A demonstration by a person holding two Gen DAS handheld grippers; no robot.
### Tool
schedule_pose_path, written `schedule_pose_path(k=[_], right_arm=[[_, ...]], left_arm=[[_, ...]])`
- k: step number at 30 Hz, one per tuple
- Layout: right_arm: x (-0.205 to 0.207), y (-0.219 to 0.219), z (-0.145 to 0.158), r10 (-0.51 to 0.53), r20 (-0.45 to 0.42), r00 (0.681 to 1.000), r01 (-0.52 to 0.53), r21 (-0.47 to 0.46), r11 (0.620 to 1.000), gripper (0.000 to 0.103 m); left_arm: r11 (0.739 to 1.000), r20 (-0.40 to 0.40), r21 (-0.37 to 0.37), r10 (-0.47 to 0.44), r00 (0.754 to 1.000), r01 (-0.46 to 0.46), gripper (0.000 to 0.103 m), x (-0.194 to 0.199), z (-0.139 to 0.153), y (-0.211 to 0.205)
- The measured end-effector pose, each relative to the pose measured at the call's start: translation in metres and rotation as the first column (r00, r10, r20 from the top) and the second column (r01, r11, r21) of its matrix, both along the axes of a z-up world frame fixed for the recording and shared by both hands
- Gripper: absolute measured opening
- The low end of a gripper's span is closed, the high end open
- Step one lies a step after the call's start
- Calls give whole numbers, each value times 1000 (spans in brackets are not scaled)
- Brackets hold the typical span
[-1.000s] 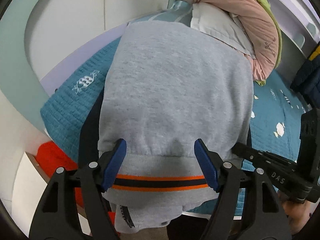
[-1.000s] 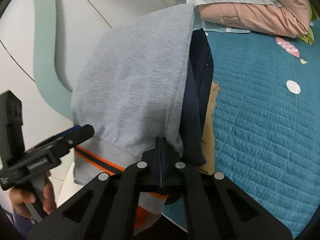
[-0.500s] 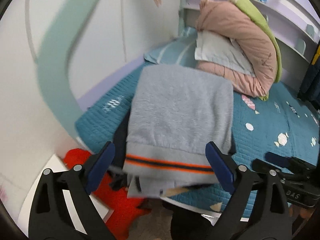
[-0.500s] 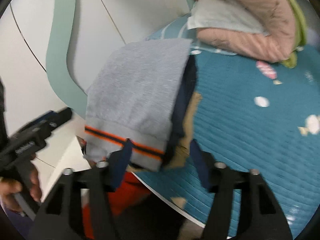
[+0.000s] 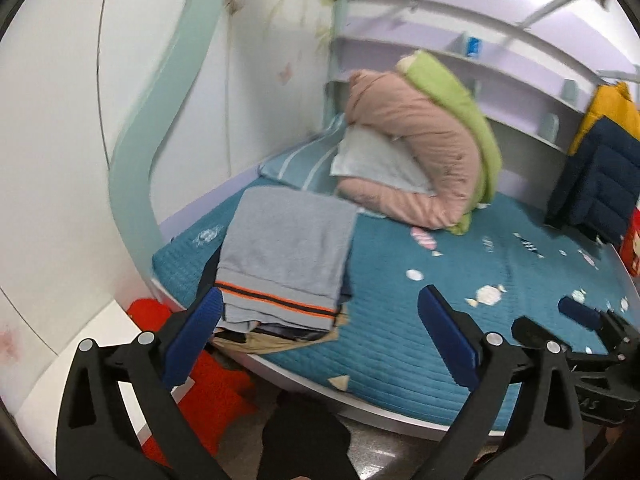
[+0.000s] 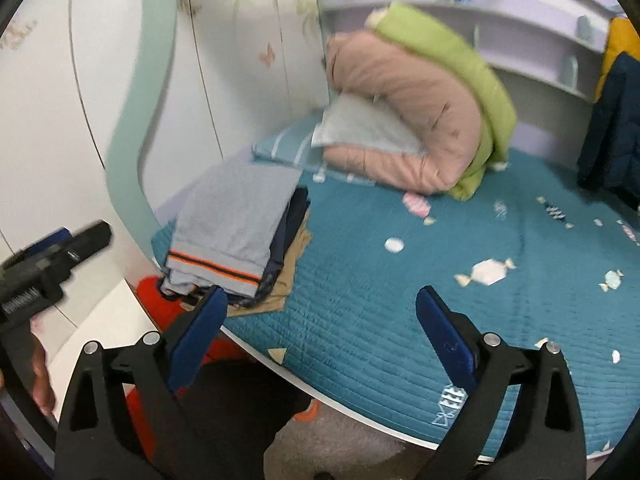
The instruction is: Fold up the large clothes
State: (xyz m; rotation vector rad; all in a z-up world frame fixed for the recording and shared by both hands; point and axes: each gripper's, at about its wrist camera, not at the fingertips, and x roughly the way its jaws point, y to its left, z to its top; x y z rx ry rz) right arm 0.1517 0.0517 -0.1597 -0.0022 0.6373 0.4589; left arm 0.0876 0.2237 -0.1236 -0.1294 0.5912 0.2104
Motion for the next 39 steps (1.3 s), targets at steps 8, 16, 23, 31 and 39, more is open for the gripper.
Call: schedule_pose_path(k=[8, 16, 23, 31, 39], right_arm=[[-67, -39, 51, -47, 176, 983, 47, 7, 999, 94], [-107, -71, 80, -90, 273, 958, 82, 41, 996, 95], [-128, -92, 97, -128, 332, 935, 111, 70, 991, 95], [-143, -113, 109, -178, 383, 906, 158, 83, 984, 95], [-158, -129, 118, -248, 459, 853, 241, 76, 968, 95]], left_arm=[[995, 96, 82, -62, 993, 54, 98, -49, 39, -60], [987, 194, 139, -106, 975, 80, 98, -82, 73, -97], [980, 248, 169, -149, 957, 108, 98, -100, 89, -123], [975, 305, 191, -169, 937, 114, 98, -113, 107, -144], [970, 336, 207, -193, 922, 128, 98, -117, 117, -163]])
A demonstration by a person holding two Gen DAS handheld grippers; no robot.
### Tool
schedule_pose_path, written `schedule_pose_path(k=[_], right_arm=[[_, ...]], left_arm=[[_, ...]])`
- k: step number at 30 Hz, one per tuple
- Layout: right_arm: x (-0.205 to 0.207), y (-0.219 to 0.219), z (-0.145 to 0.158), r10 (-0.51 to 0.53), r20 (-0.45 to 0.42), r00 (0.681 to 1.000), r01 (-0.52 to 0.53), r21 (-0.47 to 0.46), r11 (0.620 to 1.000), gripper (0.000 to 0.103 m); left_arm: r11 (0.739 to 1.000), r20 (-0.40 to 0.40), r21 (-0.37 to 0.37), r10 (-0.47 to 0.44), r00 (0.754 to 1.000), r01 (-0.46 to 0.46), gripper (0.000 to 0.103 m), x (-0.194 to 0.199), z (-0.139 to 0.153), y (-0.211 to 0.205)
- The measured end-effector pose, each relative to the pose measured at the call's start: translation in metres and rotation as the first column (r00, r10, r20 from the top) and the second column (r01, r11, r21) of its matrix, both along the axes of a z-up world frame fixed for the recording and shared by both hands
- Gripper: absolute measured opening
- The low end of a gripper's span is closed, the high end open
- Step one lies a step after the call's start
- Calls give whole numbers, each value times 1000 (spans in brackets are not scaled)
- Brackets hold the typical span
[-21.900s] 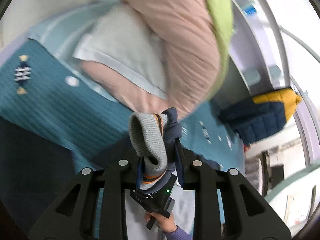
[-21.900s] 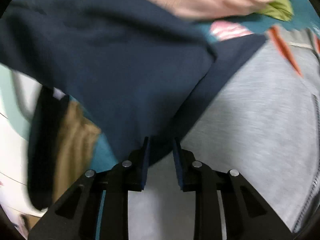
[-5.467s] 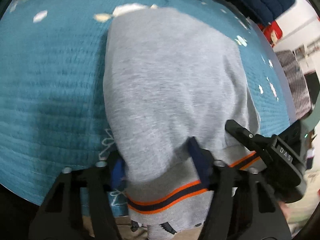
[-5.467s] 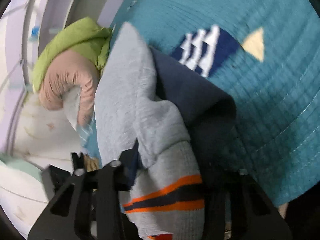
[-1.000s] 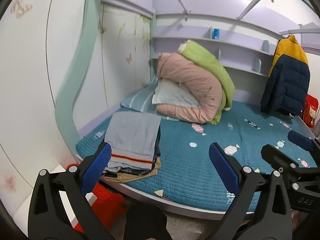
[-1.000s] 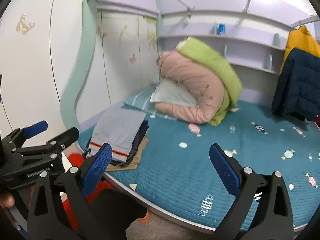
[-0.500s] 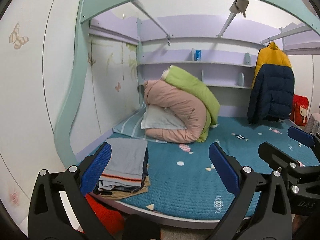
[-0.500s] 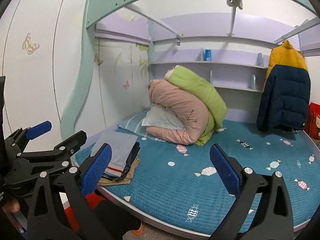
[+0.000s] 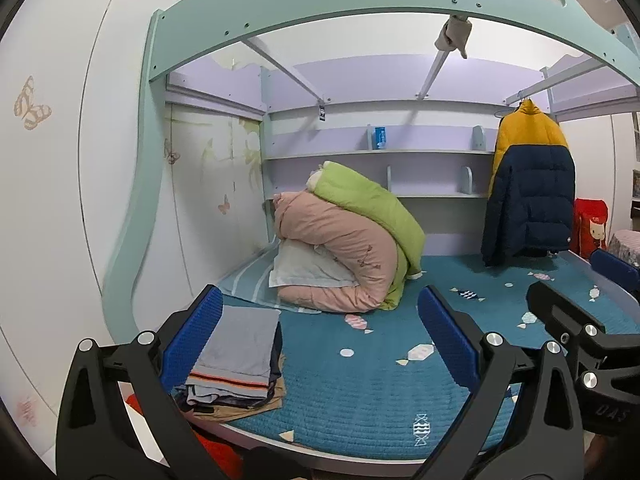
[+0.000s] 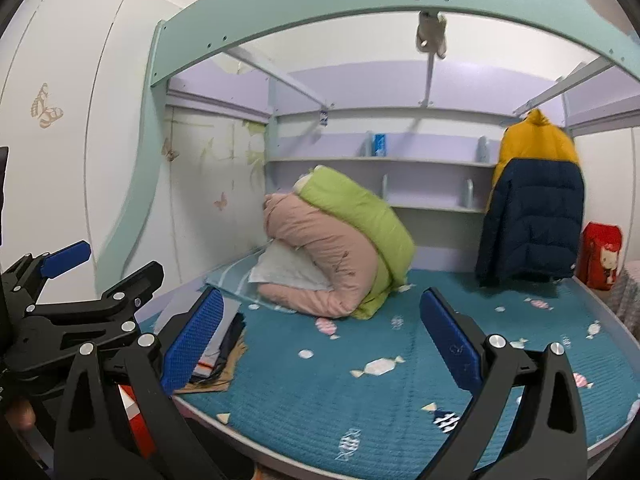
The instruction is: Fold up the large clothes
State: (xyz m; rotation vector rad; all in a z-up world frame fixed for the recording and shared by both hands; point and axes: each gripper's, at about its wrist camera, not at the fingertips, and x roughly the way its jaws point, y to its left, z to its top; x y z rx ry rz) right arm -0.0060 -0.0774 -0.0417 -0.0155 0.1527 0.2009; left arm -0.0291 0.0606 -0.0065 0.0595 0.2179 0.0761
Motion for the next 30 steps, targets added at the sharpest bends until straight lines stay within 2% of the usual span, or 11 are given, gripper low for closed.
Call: schedule_pose_path(k=[8, 30], right_arm=[[-5, -10, 0, -59, 50, 997, 60, -12, 998, 95], [-3, -14, -4, -82, 66, 994, 83, -4, 997, 95]], left_arm=[[1000, 30, 19, 8, 1000, -8, 98, -3, 4, -16], [1000, 30, 9, 3, 1000, -3, 98, 1, 2, -21]])
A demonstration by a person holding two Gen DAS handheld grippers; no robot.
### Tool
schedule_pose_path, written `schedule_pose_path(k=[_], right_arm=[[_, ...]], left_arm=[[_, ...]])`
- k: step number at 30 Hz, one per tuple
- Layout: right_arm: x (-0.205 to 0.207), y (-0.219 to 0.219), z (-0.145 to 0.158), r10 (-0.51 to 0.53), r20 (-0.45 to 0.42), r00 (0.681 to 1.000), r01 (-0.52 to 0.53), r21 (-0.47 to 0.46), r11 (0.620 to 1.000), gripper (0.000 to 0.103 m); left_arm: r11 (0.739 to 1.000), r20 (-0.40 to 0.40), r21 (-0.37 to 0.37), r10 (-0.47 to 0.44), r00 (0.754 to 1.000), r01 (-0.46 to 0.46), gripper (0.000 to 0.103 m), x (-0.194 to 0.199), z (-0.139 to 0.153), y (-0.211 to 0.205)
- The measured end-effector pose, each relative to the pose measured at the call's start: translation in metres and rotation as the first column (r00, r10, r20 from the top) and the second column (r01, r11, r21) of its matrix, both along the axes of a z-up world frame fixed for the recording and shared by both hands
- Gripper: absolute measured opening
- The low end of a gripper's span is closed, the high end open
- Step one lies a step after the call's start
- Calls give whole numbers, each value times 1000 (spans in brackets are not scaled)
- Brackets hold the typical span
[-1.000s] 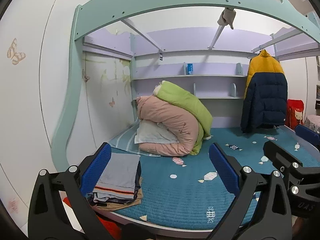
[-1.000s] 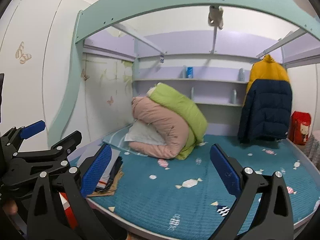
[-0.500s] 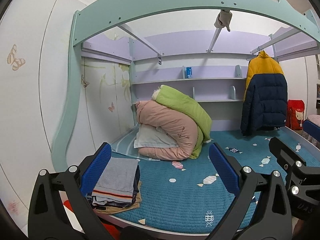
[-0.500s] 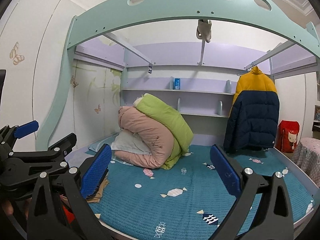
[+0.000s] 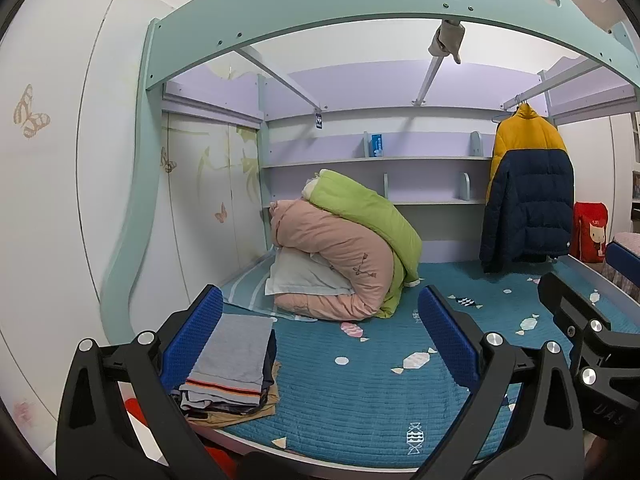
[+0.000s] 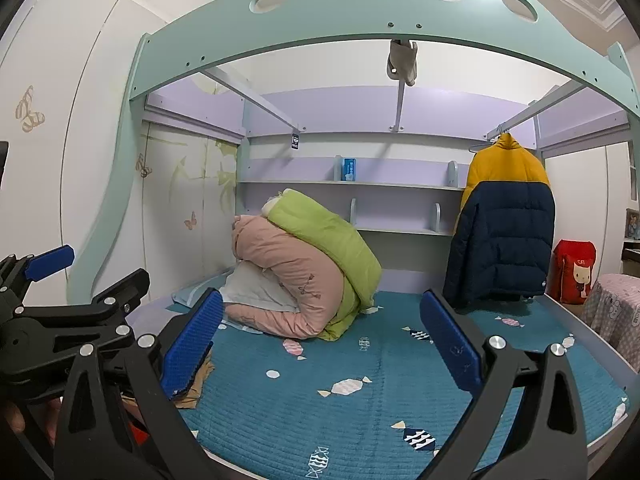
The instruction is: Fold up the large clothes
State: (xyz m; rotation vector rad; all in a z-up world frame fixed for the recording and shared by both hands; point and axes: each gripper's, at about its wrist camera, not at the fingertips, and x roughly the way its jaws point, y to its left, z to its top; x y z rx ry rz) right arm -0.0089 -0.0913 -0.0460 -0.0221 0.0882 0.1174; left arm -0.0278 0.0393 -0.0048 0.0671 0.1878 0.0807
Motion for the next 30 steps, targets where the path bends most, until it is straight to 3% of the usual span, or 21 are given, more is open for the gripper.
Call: schedule_pose_path(k=[30], right_arm=[[0, 11, 3, 10, 0, 1000, -10, -1, 1000, 95]], left_arm=[[999, 22, -18, 43, 999, -43, 98, -11, -1, -4]])
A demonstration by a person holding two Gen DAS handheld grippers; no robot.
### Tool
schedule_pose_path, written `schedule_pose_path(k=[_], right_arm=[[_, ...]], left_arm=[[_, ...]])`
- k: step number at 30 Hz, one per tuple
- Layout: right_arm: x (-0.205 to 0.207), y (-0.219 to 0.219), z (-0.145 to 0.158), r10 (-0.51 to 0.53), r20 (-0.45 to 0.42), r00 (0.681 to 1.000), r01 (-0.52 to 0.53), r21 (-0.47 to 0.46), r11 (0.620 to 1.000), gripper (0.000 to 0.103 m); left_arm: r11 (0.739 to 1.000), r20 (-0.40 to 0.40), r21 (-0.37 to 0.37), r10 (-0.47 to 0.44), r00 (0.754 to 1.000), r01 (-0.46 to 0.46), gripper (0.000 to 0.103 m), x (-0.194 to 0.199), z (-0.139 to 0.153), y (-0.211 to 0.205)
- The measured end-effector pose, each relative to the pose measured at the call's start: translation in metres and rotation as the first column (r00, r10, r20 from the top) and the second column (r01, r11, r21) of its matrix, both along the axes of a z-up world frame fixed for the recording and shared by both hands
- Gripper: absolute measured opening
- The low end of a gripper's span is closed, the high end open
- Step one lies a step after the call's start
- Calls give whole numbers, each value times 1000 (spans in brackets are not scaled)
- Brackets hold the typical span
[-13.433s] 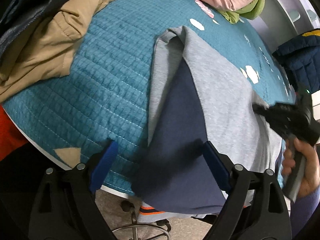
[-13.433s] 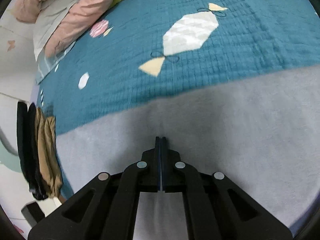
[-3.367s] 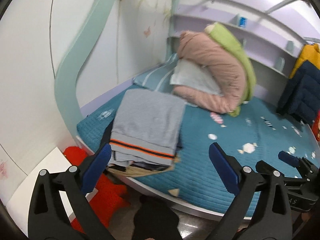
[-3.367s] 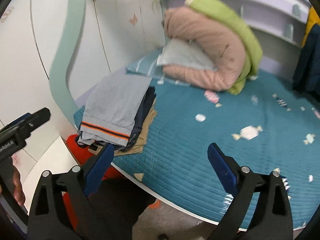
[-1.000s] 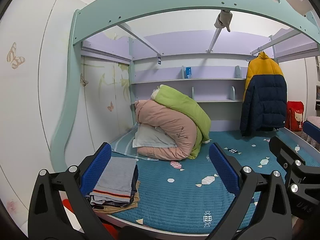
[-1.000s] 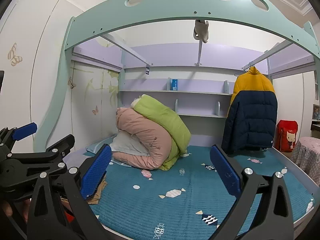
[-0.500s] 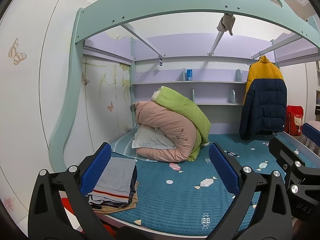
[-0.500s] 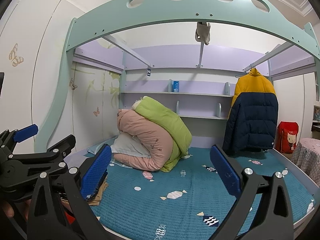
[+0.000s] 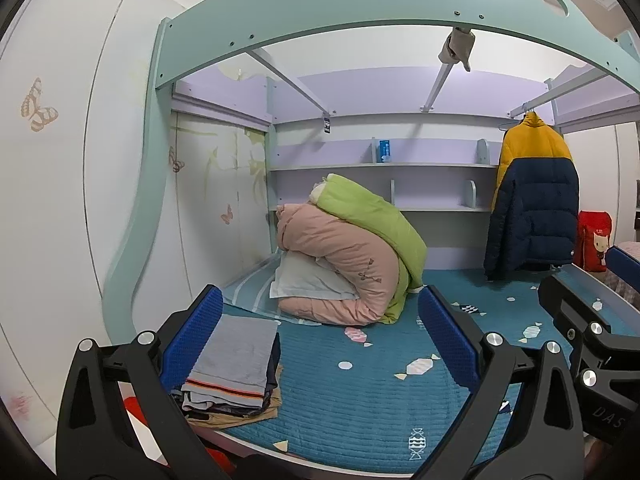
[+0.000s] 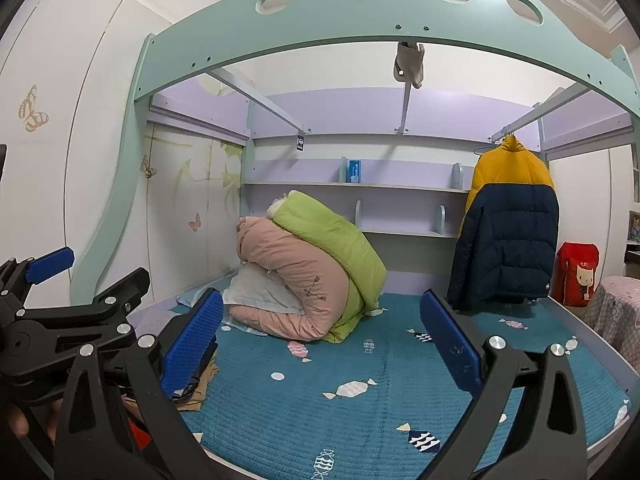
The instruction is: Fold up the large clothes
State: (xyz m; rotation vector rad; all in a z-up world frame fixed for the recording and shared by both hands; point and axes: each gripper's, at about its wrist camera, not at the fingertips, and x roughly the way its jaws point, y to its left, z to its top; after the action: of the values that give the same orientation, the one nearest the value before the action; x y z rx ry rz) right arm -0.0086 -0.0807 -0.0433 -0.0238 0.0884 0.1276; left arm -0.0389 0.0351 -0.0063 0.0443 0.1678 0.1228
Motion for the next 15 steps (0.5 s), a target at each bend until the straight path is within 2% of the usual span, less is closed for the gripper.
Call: schedule_pose_path(k=[15], right_arm=[[3, 4, 1, 7, -5, 1000, -7, -5, 1000, 95]], left_arm=[[1000, -9, -6, 12, 1000, -12, 98, 1, 1, 1]])
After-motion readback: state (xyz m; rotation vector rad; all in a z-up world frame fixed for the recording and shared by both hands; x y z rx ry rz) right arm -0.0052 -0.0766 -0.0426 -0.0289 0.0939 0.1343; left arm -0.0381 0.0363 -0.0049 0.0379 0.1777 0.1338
